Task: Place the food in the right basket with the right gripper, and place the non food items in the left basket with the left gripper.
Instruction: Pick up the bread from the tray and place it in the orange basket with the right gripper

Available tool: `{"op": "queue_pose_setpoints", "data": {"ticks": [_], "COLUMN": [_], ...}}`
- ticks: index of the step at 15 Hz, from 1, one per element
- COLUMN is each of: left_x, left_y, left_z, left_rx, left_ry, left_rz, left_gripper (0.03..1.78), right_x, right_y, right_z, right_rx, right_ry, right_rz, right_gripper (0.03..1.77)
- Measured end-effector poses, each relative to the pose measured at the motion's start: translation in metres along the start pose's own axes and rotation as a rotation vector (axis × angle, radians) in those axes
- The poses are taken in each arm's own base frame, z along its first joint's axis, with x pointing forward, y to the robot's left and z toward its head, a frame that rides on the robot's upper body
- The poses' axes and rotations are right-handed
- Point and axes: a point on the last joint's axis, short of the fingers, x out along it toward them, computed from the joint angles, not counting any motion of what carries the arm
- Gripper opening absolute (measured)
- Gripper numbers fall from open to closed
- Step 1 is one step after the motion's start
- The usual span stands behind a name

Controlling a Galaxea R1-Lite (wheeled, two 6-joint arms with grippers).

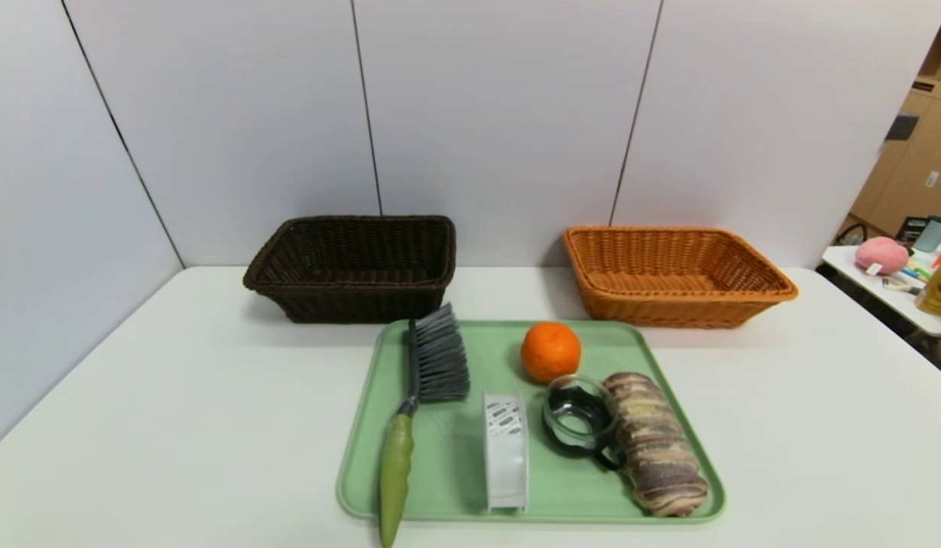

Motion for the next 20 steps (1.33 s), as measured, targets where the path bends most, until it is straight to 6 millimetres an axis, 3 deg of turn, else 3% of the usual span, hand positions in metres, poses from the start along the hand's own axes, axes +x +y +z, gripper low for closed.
{"op": "queue_pose_setpoints", "data": {"ticks": [7,10,13,16,20], "left_x": [-0.001,-0.007,0.000,0.028,0.096], "left_y": [-0.001,-0.006,-0.011,-0.017,-0.024], "left_z": [0.008,0.039,0.086,0.131,0.176], "left_rx": [0.018,0.001,-0.020,-0.031,-0.035], "left_ry": [-0.045,-0.100,-0.135,-0.158,-0.153], "left_rz": [-0.020,-0.137,-0.167,-0.177,-0.179], "left_gripper": [1.69,1.69,1.69,1.69,1.69], "right_x": [0.000,-0.012,-0.011,0.011,0.066], "right_y": [0.001,0.005,0.007,0.008,0.013], "right_z": [0.004,0.044,0.087,0.127,0.171], "right_rx": [-0.053,-0.031,-0.020,-0.014,-0.005], "right_ry": [-0.033,-0.148,-0.156,-0.127,-0.052], "right_rz": [0.020,0.164,0.258,0.304,0.331], "right_gripper": [1.71,1.71,1.71,1.71,1.71]}}
